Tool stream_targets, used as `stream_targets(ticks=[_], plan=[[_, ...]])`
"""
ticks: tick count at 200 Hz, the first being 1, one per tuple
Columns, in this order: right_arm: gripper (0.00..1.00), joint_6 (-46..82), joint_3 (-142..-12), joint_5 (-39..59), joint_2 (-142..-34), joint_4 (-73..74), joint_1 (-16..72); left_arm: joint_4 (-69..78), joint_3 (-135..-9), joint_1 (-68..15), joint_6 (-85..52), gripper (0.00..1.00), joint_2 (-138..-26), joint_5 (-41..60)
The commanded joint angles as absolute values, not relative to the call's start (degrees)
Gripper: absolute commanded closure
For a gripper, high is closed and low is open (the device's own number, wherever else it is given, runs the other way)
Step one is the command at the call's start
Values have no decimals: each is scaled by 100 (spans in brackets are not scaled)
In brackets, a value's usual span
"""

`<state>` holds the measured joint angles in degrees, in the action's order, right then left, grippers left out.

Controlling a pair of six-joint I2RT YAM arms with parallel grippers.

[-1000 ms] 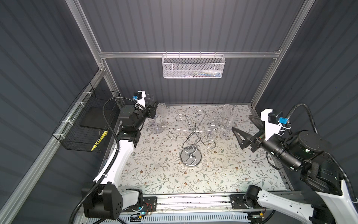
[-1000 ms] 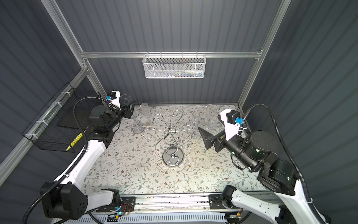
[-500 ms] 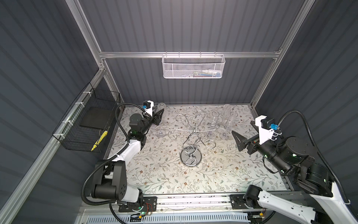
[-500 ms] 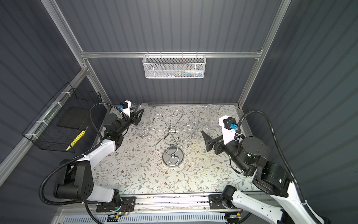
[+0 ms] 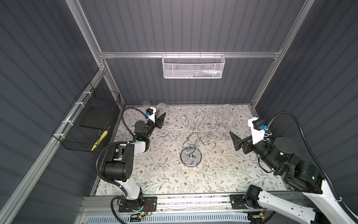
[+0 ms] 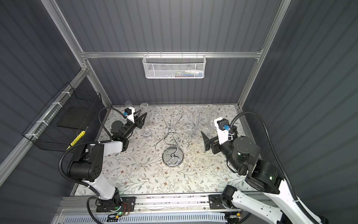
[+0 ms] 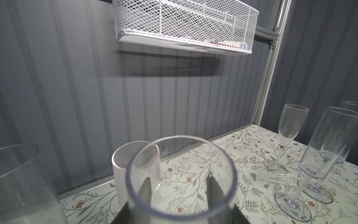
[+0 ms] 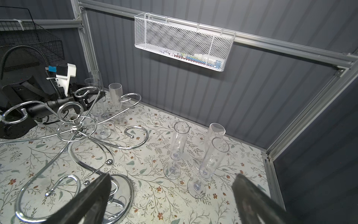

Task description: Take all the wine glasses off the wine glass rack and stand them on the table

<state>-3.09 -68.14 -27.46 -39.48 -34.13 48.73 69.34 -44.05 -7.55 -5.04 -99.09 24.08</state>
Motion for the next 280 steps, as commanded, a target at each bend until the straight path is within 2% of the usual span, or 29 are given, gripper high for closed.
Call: stream_targets(ticks=[1,121,148,205,235,238,245,248,280], plan=[[1,-394,-6759,-2832,-3947,-3305,4819,7929,-4355,-765,-584,62,-10137,2362],[1,-316,-6721,-2743,-4030,-3467,4660,8306,-4595,-853,-308,62,-10878,2469],[1,-318,-6749,-2686,-4069,-3472,4624,8285,-4596,-852,-295,60,-10898,2472],[1,-293,-6760,-2717,-4000,-3503,4597,8231,-4526,-861,-114,33,-10818,2447],[1,-297,-6786,-2729,-3951,-3544,4588,8160,-4529,-861,-114,23,-10779,2482],[1,-299,-6790,-2734,-3947,-3544,4588,8150,-4533,-857,-114,20,-10776,2475],[1,-298,-6799,-2725,-3938,-3551,4588,8148,-4519,-866,-104,3,-10753,2463],[1,-299,-6801,-2721,-3938,-3550,4588,8147,-4519,-863,-105,1,-10741,2464],[1,-305,-6907,-2712,-3920,-3618,4588,7916,-4512,-861,12,0,-10471,2431]])
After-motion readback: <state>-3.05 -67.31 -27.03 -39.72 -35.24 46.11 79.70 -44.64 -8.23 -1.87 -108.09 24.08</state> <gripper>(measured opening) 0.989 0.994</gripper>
